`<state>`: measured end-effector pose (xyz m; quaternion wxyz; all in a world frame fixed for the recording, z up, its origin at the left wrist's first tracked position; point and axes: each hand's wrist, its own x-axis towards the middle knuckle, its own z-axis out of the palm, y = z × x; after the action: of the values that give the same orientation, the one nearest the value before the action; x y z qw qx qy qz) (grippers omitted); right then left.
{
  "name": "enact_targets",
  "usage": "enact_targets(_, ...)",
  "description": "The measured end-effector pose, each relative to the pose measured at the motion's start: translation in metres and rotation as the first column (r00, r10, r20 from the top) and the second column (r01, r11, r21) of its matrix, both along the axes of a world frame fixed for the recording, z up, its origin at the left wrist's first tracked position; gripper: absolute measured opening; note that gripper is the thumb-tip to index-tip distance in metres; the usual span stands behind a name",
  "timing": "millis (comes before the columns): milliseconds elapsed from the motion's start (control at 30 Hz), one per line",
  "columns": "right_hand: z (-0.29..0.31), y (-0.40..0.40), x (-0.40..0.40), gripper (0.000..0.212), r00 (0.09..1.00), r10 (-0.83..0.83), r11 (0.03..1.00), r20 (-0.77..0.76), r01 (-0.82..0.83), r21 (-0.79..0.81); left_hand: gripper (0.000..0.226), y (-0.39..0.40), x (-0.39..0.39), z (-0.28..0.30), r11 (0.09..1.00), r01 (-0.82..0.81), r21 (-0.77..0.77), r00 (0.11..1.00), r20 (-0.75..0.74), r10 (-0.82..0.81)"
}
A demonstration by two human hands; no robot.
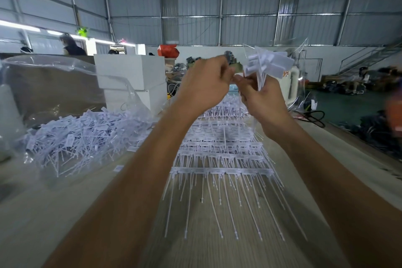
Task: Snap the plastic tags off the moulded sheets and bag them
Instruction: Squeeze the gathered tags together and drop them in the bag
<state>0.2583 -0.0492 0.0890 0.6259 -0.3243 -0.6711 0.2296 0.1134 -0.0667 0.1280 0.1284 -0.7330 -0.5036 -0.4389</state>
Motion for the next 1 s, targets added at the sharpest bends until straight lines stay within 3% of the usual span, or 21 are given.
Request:
enact_targets(67, 0.000, -0.001, 0.000, 0.026, 0.999, 0.017, 0.999, -0.037, -0.019, -0.048, 0.028, 0.003, -0.003, -0.002, 0.991, -0.127, 0.051, 0.991, -0.028, 0.129)
enact_targets(100, 0.001, -0.003, 0.000, 0.027, 0.997, 0.051, 0.996, -0.062, -0.055, -0.066, 0.028, 0.002, -0.003, -0.001, 0.993, -0.111, 0.036, 0.994, -0.013, 0.112)
enact_targets(267, 0.006, -0.008, 0.005, 0.016, 0.977, 0.198, 0.971, -0.080, -0.206, -0.123, 0.032, 0.001, -0.009, 0.004, 0.997, 0.054, -0.047, 0.995, 0.086, -0.049)
enact_targets(367, 0.012, -0.012, 0.010, 0.012, 0.959, 0.280, 0.950, -0.030, -0.282, -0.137, 0.041, -0.003, -0.011, 0.008, 0.967, 0.210, -0.146, 0.956, 0.240, -0.171)
enact_targets(433, 0.014, -0.014, 0.012, 0.014, 0.981, 0.171, 0.985, 0.096, -0.167, -0.049, 0.046, -0.006, -0.010, 0.011, 0.943, 0.263, -0.202, 0.922, 0.342, -0.183)
enact_targets(500, 0.014, -0.015, 0.011, 0.014, 0.972, -0.048, 0.992, 0.230, 0.020, 0.126, 0.049, -0.005, -0.010, 0.011, 0.925, 0.296, -0.239, 0.893, 0.413, -0.179)
enact_targets(567, 0.013, -0.016, 0.009, 0.010, 0.939, -0.164, 0.957, 0.303, 0.076, 0.281, 0.047, -0.006, -0.011, 0.011, 0.909, 0.323, -0.265, 0.875, 0.449, -0.180)
enact_targets(667, 0.008, -0.011, 0.011, 0.023, 0.866, -0.319, 0.872, 0.384, 0.110, 0.476, 0.033, -0.003, -0.014, 0.010, 0.879, 0.353, -0.321, 0.868, 0.463, -0.179)
enact_targets(767, 0.005, -0.005, 0.014, 0.019, 0.867, -0.344, 0.794, 0.362, 0.063, 0.604, 0.026, 0.000, -0.016, 0.008, 0.865, 0.371, -0.338, 0.846, 0.508, -0.164)
enact_targets(867, 0.006, -0.002, 0.015, 0.032, 0.872, -0.366, 0.760, 0.325, 0.078, 0.646, 0.031, 0.002, -0.018, 0.007, 0.836, 0.427, -0.344, 0.810, 0.556, -0.186)
enact_targets(933, 0.004, -0.002, 0.012, 0.021, 0.877, -0.354, 0.727, 0.326, 0.039, 0.686, 0.042, 0.003, -0.020, 0.007, 0.783, 0.532, -0.322, 0.727, 0.648, -0.227)
enact_targets(1000, 0.000, -0.004, 0.007, 0.014, 0.910, -0.263, 0.770, 0.320, -0.002, 0.638, 0.045, 0.003, -0.022, 0.008, 0.759, 0.582, -0.294, 0.689, 0.674, -0.267)
